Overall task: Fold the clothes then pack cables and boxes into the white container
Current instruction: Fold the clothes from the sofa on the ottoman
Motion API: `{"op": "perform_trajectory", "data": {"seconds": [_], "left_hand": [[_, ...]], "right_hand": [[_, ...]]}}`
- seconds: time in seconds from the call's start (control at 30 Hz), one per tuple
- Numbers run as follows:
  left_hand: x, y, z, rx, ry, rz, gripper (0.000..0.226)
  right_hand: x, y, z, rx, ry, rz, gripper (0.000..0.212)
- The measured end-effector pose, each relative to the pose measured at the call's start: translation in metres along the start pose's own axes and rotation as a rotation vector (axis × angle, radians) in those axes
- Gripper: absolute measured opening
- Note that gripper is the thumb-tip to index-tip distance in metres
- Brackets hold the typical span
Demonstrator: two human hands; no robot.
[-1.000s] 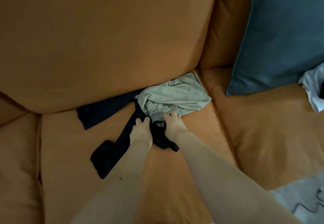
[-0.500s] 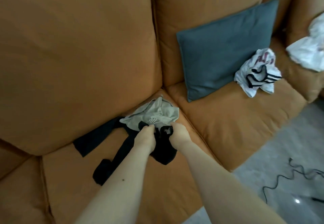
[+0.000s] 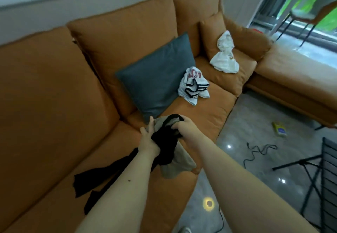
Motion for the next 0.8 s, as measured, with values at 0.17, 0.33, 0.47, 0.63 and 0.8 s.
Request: {"op": "perform_trajectory", "data": {"seconds": [0.17, 0.33, 0.47, 0.63, 0.8], "left_hand": [[-0.012, -0.026, 0.064, 0.078, -0.085, -0.069, 0.046], [-0.021, -0.059, 0.136, -0.052, -0.267, -0.121, 0.03], [-0.026, -0.079, 0.197, -0.173, -0.248, -0.086, 0.031], [-0.019, -0.108, 0.271, -0.277, -0.227, -0.024, 0.036], [-0.01, -0.125, 0.321, -0.52, -0.286, -0.027, 0.02]], "right_hand": [[-0.024, 0.065, -0.011, 0.242, -0.015, 0.167, 0.027], [-0.028, 0.15, -0.017, 0.398, -0.037, 0.343, 0.022], [-0.023, 0.213, -0.018, 0.388, -0.058, 0.425, 0.02], [-0.005, 0.287, -0.015, 0.249, -0.065, 0.395, 0.033], [0.017, 0.336, -0.016, -0.007, -0.071, 0.339, 0.026]]}}
Point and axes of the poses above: each hand's wrist, its own x-axis towards the middle knuckle, its own y-axis out of the back of the hand, z = x × y, the point moved 1 cm from there along x, towards the middle knuckle, and after that the axes turned 2 degrees about -y, right-handed, at the moved point
